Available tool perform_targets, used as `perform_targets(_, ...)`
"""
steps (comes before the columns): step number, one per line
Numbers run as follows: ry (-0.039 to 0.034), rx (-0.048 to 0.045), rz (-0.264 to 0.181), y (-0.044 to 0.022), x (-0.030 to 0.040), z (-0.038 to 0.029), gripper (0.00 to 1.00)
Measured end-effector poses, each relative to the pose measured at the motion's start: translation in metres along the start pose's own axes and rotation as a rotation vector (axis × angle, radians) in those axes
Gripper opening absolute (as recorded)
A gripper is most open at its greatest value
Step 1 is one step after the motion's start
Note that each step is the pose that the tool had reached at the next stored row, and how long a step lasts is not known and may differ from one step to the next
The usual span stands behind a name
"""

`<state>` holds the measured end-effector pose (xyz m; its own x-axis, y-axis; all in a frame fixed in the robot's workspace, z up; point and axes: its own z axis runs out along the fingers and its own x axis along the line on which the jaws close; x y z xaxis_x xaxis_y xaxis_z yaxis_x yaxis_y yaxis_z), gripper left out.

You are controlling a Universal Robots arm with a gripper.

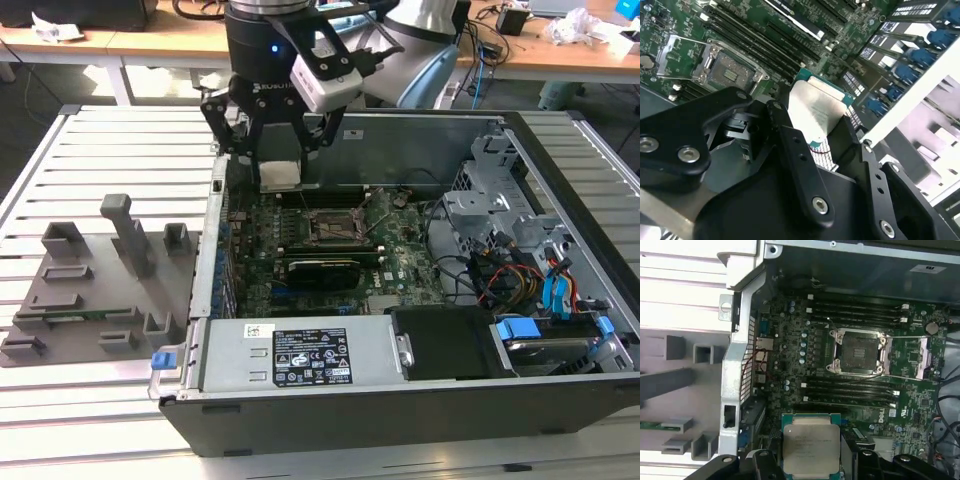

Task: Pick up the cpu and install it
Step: 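Pick up the cpu and move it towards the insertion slot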

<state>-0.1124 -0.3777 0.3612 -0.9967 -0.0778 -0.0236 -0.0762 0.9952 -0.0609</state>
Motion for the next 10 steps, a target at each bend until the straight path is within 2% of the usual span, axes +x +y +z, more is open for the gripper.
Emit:
perform_targets(4, 0.0006, 0.0000, 0.000, 0.0046, -0.0119, 0.0063, 0.55)
perform_targets(10, 0.0007, 0.0000, 0.000, 0.0112, -0.0220, 0.0141, 0.55)
